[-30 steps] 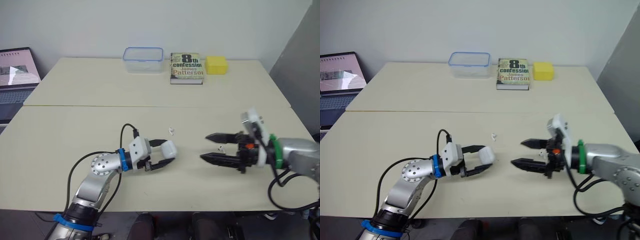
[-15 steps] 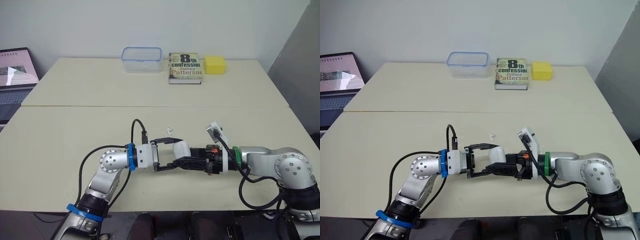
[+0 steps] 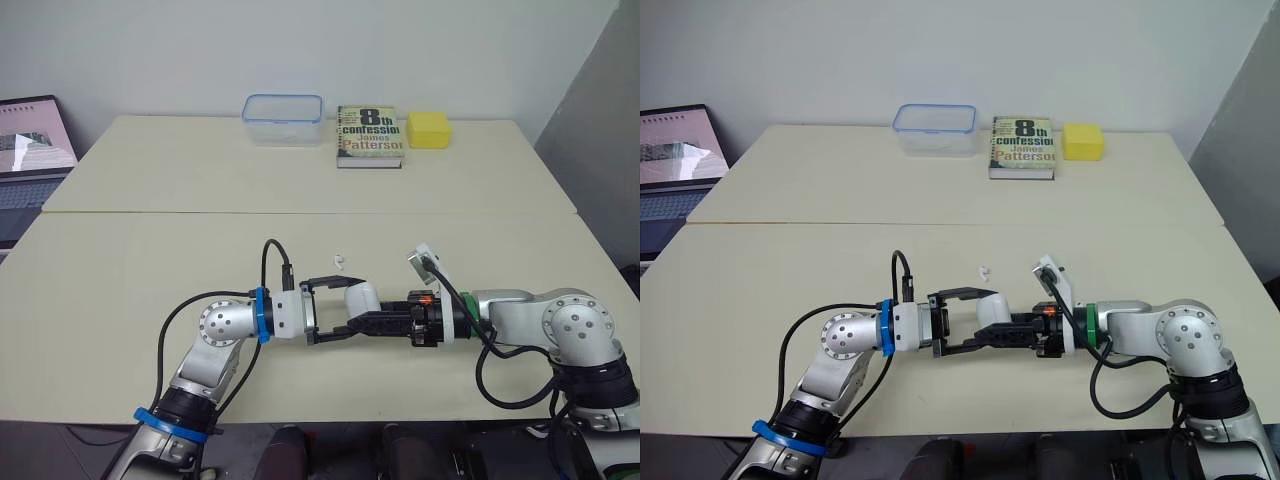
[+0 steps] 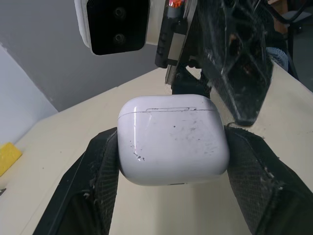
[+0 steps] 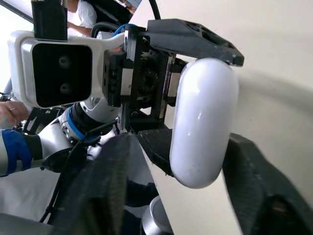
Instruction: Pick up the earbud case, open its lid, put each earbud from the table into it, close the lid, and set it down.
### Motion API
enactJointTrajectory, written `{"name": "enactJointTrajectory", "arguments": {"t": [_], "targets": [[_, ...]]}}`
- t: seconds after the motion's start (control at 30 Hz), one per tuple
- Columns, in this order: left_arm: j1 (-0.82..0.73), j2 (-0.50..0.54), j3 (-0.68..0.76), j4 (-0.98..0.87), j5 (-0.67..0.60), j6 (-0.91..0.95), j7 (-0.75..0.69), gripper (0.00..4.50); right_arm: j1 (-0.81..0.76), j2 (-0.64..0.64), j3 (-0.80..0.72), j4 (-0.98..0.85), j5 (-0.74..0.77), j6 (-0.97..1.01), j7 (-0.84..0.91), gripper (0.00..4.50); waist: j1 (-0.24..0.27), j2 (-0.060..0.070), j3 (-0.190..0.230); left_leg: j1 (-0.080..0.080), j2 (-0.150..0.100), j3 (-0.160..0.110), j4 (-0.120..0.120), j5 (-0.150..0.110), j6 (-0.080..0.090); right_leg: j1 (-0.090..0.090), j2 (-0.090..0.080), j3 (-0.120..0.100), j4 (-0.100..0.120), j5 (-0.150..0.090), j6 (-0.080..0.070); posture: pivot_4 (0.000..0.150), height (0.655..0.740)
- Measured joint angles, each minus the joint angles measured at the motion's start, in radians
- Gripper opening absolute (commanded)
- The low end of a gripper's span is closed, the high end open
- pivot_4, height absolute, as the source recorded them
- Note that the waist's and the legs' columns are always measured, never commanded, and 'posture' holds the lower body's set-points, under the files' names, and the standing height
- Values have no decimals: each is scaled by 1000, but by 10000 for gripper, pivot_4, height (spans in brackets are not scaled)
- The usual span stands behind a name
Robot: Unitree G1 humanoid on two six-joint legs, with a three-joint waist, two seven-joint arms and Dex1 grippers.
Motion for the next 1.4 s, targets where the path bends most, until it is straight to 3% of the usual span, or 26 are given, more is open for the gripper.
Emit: {"name": "enactJointTrajectory", "arguments": {"t": [0.1,0.5,0.67,0.83,0.93,1.1,1.23,1.4], "targets": [[0,-1,-1,0,1,-9,-1,27889,-3,-2,0,14,-12,0,9,7715,0,0,0,0,0,0,0,0,0,0,0,0,0,0,0,1500,7400],[-2,-2,0,3,-3,-19,3,27889,-14,0,-1,32,-12,6,26,7887,0,0,0,0,0,0,0,0,0,0,0,0,0,0,0,1500,7400],[-2,-4,0,-2,-49,56,-2,43720,-15,7,0,33,-11,9,49,7887,-1,0,0,0,0,0,0,0,0,0,0,0,0,0,0,1500,7400],[-2,45,-1,-21,-52,188,-10,45000,-30,0,2,33,-42,12,82,7887,-3,0,0,0,0,-1,0,0,0,0,1,-1,0,0,0,1500,7400],[-7,138,4,-70,-86,421,-9,45000,-68,-94,47,5,-173,-10,164,7887,-7,1,1,0,0,-1,-1,0,0,-1,1,-1,0,0,0,1500,7400],[-20,263,24,-167,-133,772,-3,45000,-155,-314,217,-92,-524,-180,396,7887,-11,1,1,0,1,-2,-5,0,0,-1,1,-3,-3,-1,0,1500,7400],[-63,258,15,-291,-169,946,23,45000,-198,-426,393,-144,-819,-367,564,7887,-10,1,1,-2,1,-3,-6,0,0,-2,0,-5,-6,-1,1,1500,7400],[-149,194,-66,-352,-126,1003,78,45000,-203,-403,471,-154,-985,-461,663,7887,-9,0,1,-2,1,-3,-5,0,0,-1,0,-4,-6,-1,1,1500,7400]]}}
